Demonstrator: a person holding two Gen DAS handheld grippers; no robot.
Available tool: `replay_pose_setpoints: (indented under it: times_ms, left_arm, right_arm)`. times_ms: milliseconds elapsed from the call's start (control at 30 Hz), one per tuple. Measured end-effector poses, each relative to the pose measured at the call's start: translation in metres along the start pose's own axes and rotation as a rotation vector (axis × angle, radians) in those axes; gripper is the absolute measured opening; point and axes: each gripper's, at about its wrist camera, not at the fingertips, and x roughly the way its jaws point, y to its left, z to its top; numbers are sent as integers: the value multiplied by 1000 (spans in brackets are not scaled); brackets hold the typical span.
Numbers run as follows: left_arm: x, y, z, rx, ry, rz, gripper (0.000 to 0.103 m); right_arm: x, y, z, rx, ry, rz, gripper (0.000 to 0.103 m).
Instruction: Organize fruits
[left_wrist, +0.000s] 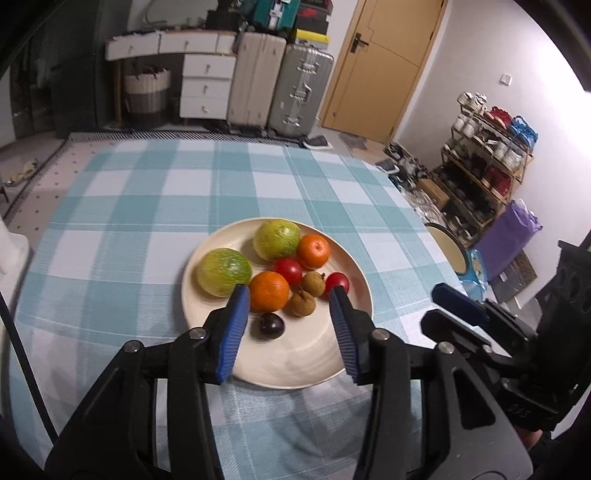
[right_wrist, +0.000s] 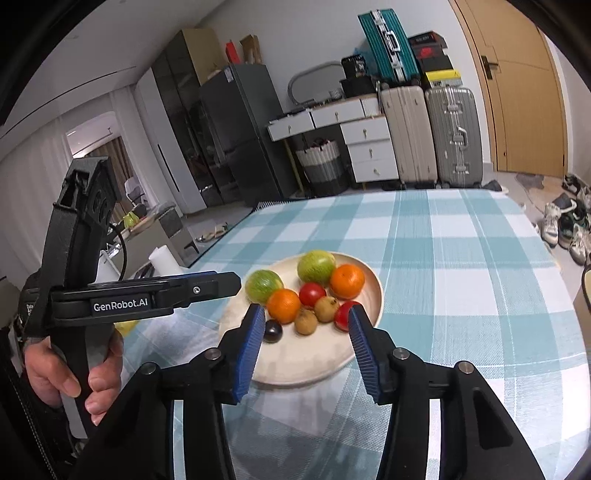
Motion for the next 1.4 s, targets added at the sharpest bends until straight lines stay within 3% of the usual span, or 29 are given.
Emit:
replay_pose_setpoints:
  times_ms: [33,100,167,267,333,467,533,567,600,733,933,1400]
  left_arm:
    - [-5,0,-2,5,-17,11,52]
    - [-16,-2,-7,14,-57,46,73]
    - [-26,-2,-11,14,-102,75,81]
    - [-41,-2,-17,21,-162,159,83]
    - [-47,-1,-20,12,-172,169,84]
    - [-60,0,-27,17,-214,219,87]
    - [-69,-1,-31,22,-249,250,92]
    - [-72,-2,-33,24,-264,256,100]
    - [-75,-3,-34,28,-276,264,103]
    - [-88,-6,-42,47,-309,274,103]
    - [-99,-4,-53,66,-348,263,103]
    - [-98,17,-77,93,-446,326,103]
  right_arm:
    - [-2,2,0,-2,-7,0,52]
    - [-8,7,0,-7,-27,-2,56]
    - [-13,10,0,-8,-44,-3,64]
    - [-23,15,-2,-9,-83,4,71]
    - [-28,19,-2,-11,-101,4,80]
    - [-40,26,-4,-15,-144,9,87]
    - [-47,29,-4,-23,-174,-11,93]
    - [-50,31,-4,-26,-191,-24,94]
    - [-54,32,-4,-26,-205,-27,97]
    - [-63,34,-6,-23,-254,-53,102]
    - [-67,35,-11,-32,-281,-88,103]
    - [-65,42,-29,-85,-320,-141,103]
